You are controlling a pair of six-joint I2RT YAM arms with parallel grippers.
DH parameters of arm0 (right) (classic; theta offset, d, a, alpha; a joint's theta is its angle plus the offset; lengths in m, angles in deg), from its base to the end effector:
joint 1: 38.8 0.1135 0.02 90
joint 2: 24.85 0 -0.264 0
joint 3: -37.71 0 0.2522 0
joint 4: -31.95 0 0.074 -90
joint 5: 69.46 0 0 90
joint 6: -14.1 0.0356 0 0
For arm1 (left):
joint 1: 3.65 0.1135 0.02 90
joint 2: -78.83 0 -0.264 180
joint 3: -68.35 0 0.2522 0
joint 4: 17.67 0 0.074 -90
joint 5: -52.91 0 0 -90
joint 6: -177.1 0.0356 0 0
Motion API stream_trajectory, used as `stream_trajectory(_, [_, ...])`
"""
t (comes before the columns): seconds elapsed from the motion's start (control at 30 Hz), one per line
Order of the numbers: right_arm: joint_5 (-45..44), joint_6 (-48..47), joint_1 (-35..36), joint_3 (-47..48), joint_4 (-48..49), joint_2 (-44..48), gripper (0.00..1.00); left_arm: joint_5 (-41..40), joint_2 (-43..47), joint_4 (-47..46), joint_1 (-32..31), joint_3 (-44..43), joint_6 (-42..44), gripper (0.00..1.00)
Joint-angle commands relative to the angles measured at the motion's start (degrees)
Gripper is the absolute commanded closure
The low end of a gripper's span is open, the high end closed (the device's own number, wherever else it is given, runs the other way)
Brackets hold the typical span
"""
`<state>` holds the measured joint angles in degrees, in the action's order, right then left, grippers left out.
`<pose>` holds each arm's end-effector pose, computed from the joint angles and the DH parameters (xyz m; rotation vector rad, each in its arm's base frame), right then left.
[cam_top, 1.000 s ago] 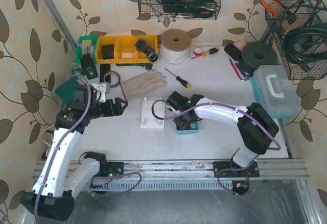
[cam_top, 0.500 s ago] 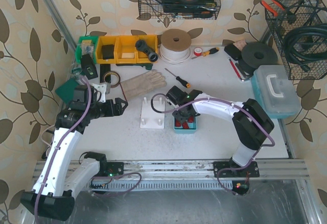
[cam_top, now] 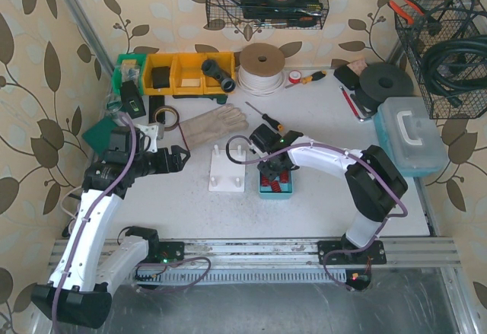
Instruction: Install the large spring
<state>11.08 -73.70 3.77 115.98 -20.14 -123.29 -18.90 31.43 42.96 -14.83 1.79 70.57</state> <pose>0.2461 0.2181 0.1838 -0.9299 2.6339 -0.0477 0.1551 -0.0420 0.3192 0.0590 2.3265 -0.6113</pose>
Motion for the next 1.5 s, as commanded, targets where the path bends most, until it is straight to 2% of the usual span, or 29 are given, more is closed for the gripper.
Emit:
stream_trajectory(0.0, [0.2, 0.5, 0.6, 0.1, -1.3, -1.4, 0.44, 0.8, -0.2, -1.0, 0.5, 0.0, 0.3, 0.06])
stream_trajectory(0.17, [-1.4, 6.3, -0.5, 2.8, -5.6, -2.1, 0.45, 0.7, -0.2, -0.9, 0.5, 0.1, 0.3, 0.06])
stream_trajectory(0.43, [0.8, 19.7, 0.1, 0.4, -7.1, 3.4, 0.44, 1.0, 0.0, -1.1, 0.9, 0.1, 0.3, 0.06])
stream_trajectory(0.73, [-6.9, 34.6, 0.8, 1.1, -12.1, 1.7, 0.46, 1.1, 1.1, -1.1, 0.9, 0.1, 0.3, 0.06])
stream_trajectory(0.93, [-6.7, 42.2, 0.8, -0.5, -9.8, 0.6, 0.46, 1.2, 1.8, -1.2, 0.9, 0.1, 0.3, 0.06])
stream_trajectory(1.23, [-7.3, 48.1, 0.8, 1.1, -11.3, -5.9, 0.46, 1.2, 2.5, -1.3, 0.9, 0.1, 0.3, 0.06])
stream_trajectory(1.47, [-4.2, 47.2, 1.4, 1.5, -8.5, -7.5, 0.47, 0.9, 2.7, -1.3, 0.9, 0.1, 0.3, 0.06])
